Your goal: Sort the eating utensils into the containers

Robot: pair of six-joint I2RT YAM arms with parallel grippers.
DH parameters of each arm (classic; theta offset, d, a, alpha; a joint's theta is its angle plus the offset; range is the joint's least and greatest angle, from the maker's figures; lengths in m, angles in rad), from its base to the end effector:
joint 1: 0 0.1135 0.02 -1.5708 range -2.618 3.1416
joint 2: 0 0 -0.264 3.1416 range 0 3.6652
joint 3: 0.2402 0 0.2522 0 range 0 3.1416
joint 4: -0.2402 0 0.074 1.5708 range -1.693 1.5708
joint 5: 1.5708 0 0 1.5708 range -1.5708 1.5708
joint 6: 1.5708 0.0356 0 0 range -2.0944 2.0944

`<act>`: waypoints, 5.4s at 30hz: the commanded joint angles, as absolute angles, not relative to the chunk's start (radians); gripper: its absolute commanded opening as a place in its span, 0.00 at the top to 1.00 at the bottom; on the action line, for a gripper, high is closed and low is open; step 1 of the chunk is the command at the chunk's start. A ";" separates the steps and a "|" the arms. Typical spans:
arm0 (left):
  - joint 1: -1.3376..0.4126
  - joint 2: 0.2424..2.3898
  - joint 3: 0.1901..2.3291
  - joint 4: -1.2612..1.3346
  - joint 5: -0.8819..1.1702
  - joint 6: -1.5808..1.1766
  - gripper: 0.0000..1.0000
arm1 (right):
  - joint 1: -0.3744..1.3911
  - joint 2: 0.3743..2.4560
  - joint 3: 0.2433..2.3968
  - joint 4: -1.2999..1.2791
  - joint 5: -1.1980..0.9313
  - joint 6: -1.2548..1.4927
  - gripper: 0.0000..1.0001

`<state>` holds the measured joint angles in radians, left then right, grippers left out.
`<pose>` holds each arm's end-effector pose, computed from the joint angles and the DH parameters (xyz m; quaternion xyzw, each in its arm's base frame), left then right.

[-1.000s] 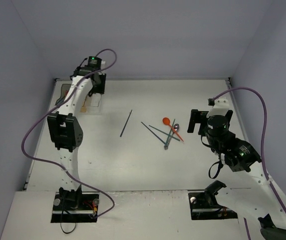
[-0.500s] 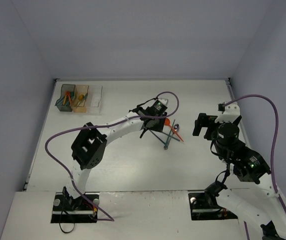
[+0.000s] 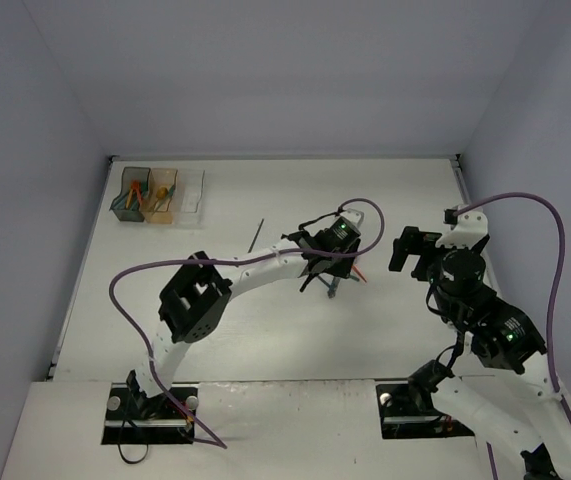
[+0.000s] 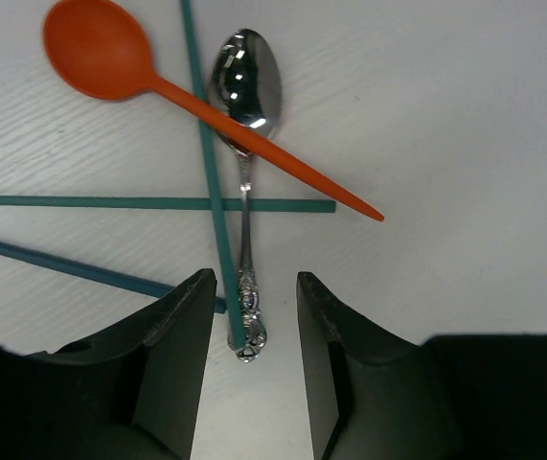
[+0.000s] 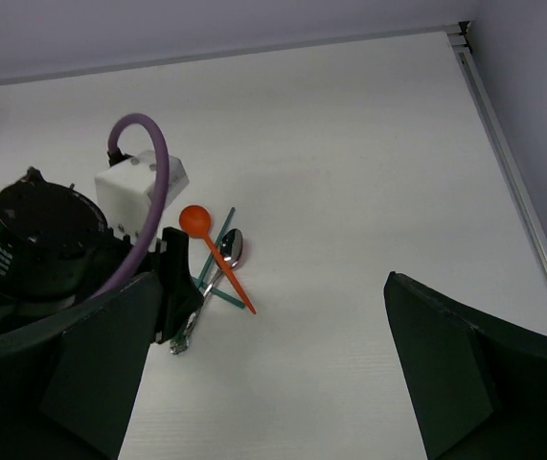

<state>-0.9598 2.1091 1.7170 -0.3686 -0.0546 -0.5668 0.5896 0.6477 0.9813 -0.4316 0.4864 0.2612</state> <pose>0.2792 -0.3953 0.2265 0.1688 0.9032 -0.2542 0.3020 0.1142 0.0564 0.3994 0.0420 0.7359 0.1065 0.6674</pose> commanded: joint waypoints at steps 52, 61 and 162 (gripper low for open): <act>-0.887 2.055 1.662 -0.309 0.143 -0.365 1.00 | 0.586 0.627 0.976 -0.397 0.504 0.273 0.00; -0.861 1.846 1.493 -0.260 0.144 -0.406 1.00 | 0.586 0.660 0.970 -0.397 0.478 0.274 0.00; -0.653 1.548 1.384 -0.732 -0.243 -0.524 1.00 | 0.586 0.717 0.982 -0.396 0.433 0.285 0.00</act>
